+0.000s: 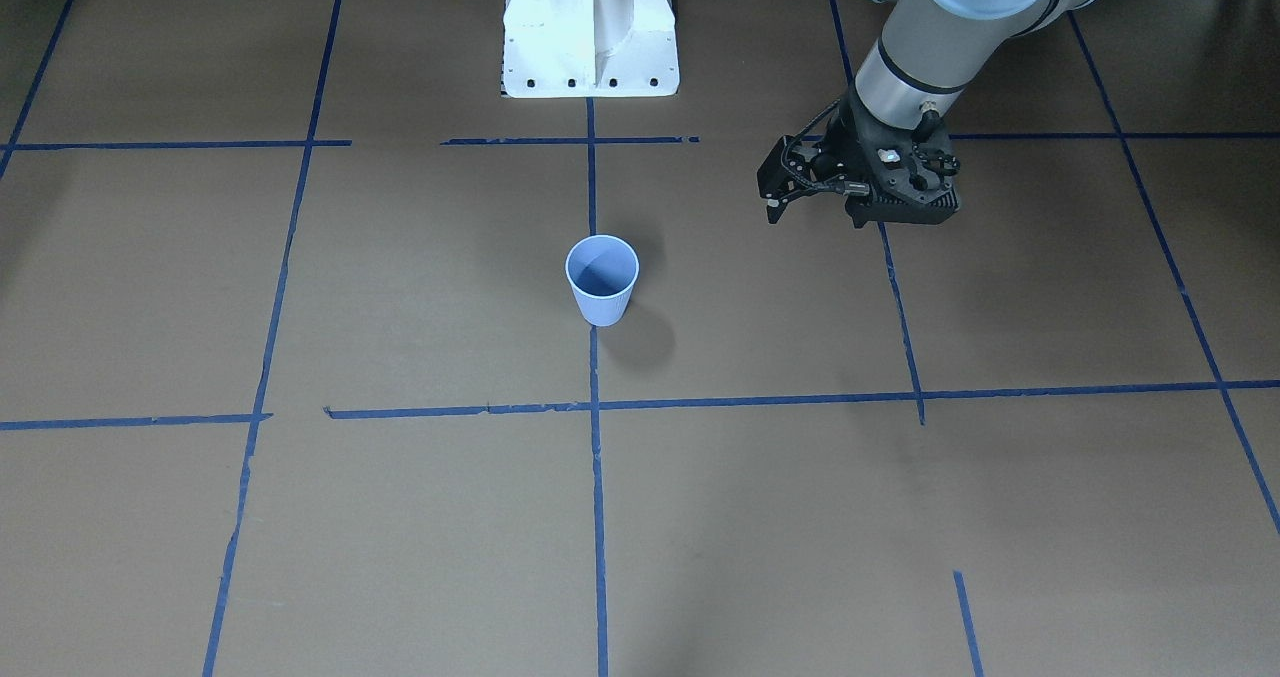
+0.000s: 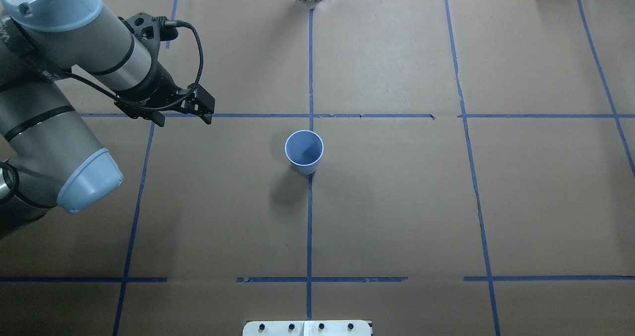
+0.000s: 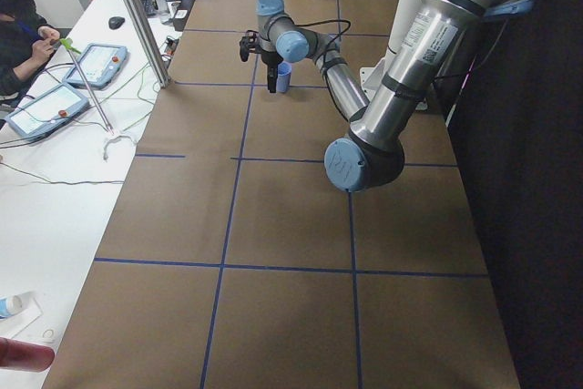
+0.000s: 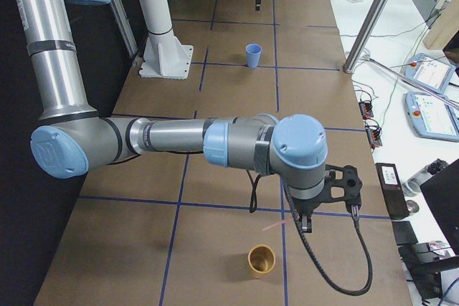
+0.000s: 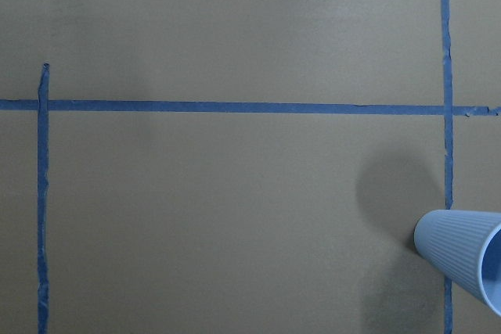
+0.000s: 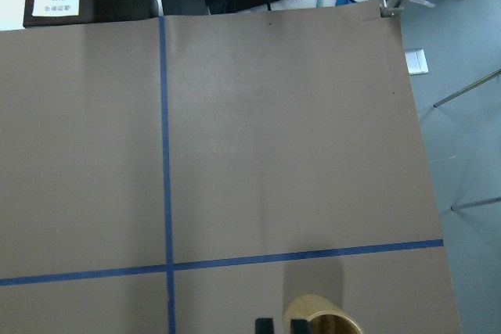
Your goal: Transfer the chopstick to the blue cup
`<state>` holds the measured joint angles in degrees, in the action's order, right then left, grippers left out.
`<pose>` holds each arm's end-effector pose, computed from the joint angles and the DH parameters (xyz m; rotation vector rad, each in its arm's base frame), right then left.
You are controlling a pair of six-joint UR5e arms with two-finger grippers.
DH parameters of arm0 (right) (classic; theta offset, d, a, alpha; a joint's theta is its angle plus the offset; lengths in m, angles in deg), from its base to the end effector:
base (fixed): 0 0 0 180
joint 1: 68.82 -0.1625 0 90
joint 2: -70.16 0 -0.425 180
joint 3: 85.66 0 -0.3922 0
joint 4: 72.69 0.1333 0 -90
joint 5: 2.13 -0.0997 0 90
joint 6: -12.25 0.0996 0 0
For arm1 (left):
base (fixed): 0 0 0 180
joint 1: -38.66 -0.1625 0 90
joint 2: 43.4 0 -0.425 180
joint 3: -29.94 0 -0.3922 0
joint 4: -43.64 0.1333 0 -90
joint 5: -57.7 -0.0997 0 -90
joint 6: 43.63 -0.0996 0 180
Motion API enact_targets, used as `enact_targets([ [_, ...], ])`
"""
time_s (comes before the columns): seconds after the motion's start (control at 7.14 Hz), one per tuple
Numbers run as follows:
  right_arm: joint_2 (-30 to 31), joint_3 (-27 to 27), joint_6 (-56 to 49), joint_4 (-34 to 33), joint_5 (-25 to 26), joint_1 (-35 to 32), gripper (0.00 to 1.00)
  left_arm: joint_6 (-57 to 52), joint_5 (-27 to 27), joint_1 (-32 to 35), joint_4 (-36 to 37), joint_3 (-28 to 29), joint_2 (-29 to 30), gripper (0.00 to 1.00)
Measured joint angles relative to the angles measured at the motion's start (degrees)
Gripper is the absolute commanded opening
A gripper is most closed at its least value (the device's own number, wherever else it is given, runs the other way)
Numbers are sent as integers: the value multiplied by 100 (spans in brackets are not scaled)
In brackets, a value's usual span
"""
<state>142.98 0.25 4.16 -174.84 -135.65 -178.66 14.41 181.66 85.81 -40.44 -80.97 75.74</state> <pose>0.2674 -0.5503 0.5503 0.1988 -0.7345 0.1889 0.3429 -0.4838 0.2229 0.0417 0.9322 -0.0174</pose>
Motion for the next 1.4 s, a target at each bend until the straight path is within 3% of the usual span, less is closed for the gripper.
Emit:
enact_targets([
  [0.28, -924, 236, 184, -1369, 19, 454, 0, -457, -15, 129, 76, -82, -157, 100],
  [0.42, -1260, 304, 565, -1689, -25, 800, 0, -992, -19, 333, 194, -98, -266, 100],
  [0.98, -2038, 1190, 3128, -1872, -116, 2269, 0, -4051, -28, 1694, 713, 91, -865, 100],
  [1.4, -2805, 1626, 4552, -1863, 502, 3571, 0, -5689, -13, 2593, 746, 529, -1129, 100],
])
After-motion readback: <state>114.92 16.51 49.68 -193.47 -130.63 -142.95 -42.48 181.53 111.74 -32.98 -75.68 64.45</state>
